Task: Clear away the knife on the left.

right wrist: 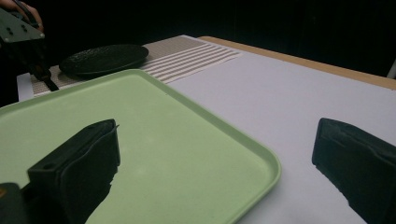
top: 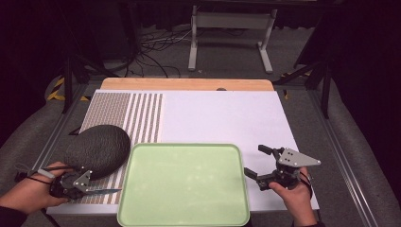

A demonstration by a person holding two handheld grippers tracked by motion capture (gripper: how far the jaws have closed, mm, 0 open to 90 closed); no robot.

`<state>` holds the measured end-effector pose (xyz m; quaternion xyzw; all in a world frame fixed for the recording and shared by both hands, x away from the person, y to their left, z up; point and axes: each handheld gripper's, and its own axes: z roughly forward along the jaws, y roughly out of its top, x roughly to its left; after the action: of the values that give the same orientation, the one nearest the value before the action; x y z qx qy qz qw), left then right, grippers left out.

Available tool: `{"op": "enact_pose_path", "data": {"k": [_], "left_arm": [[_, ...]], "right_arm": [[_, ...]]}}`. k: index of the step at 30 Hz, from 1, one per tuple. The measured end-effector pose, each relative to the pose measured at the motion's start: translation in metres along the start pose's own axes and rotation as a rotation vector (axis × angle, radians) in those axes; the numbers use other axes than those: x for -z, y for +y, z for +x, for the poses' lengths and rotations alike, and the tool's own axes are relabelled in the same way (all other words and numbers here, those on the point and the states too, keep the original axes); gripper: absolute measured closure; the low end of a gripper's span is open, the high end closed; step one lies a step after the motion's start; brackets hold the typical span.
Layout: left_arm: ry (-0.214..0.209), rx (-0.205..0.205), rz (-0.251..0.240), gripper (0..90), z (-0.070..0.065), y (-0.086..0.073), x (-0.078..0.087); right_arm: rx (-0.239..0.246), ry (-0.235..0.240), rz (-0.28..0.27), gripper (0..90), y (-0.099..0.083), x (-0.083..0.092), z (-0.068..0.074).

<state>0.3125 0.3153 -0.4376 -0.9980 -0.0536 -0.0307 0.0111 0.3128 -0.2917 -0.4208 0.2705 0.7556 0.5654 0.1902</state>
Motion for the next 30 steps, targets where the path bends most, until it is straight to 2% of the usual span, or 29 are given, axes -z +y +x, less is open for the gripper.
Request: {"op": "enact_pose_path", "data": {"k": [4,9,13,20,22,26,27,28,29,30], "left_arm": [[0.008,0.003,0.018,77.6,0.0,-0.001,0.001],[0.004,0.02,0.008,77.7,-0.002,-0.005,0.006],[0.012,0.053,-0.041,77.6,-0.003,-0.01,0.019],[-0.015,0.17,-0.126,77.7,-0.004,-0.011,0.039],[-0.035,0.219,-0.151,77.7,-0.004,-0.01,0.044],[-0.062,0.316,-0.177,77.7,-0.002,-0.008,0.05],[-0.062,0.316,-0.177,77.7,-0.002,-0.008,0.05],[-0.066,0.333,-0.181,77.7,-0.002,-0.008,0.051],[-0.075,0.371,-0.191,77.6,-0.002,-0.005,0.054],[-0.089,0.387,-0.202,77.6,-0.002,-0.004,0.055]], "right_arm": [[-0.001,0.0,0.0,1.6,0.0,0.0,0.0],[0.001,0.0,0.002,1.6,0.0,0.0,0.0],[-0.003,0.003,-0.001,1.5,0.0,0.0,0.0],[0.0,0.002,0.002,1.6,0.0,0.0,0.0],[0.002,-0.001,0.002,1.5,0.0,0.0,-0.001],[0.002,-0.003,0.004,1.5,0.0,0.0,-0.001],[0.002,-0.003,0.004,1.5,0.0,0.0,-0.001],[0.005,-0.003,0.007,1.5,0.0,0.001,-0.001],[0.005,-0.004,0.007,1.6,0.0,0.001,-0.001],[0.004,-0.004,0.005,1.5,0.0,0.001,-0.001]]}}
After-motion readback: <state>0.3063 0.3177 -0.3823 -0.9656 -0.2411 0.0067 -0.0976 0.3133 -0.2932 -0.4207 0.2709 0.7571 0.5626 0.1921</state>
